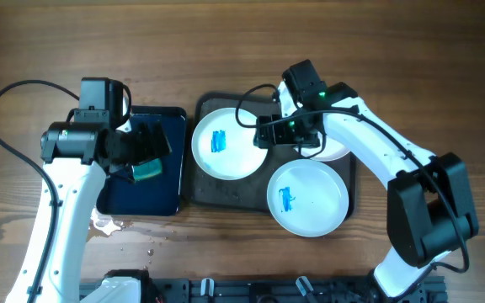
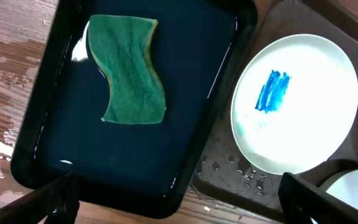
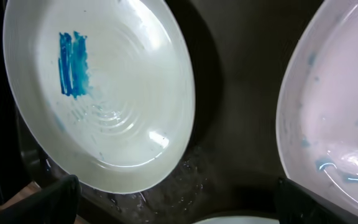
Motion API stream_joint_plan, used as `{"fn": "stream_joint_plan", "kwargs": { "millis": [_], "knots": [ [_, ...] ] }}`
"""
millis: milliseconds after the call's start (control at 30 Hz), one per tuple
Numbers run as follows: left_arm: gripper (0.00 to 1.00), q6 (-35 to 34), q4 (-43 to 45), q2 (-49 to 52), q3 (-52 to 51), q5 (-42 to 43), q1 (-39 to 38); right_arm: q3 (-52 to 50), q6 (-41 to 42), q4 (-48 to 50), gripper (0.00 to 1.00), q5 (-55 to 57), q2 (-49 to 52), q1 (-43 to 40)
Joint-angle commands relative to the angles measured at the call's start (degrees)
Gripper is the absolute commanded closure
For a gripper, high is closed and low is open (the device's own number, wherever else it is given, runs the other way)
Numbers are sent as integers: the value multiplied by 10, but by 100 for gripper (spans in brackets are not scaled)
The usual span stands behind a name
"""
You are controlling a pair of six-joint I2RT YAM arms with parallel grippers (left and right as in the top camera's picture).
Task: Clean dirty plates on tray and stack at the side
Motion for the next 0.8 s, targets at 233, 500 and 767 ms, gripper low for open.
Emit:
{"fn": "stream_joint_plan", "kwargs": {
  "millis": [233,500,767],
  "knots": [
    [0,7,1,-4,9,7,3,4,1,53,10,-56,116,4],
    [0,7,1,-4,9,7,3,4,29,110,78,-77,117,8],
    [0,8,1,-4,9,14,3,4,29,101,96,-72,117,11]
  ]
}}
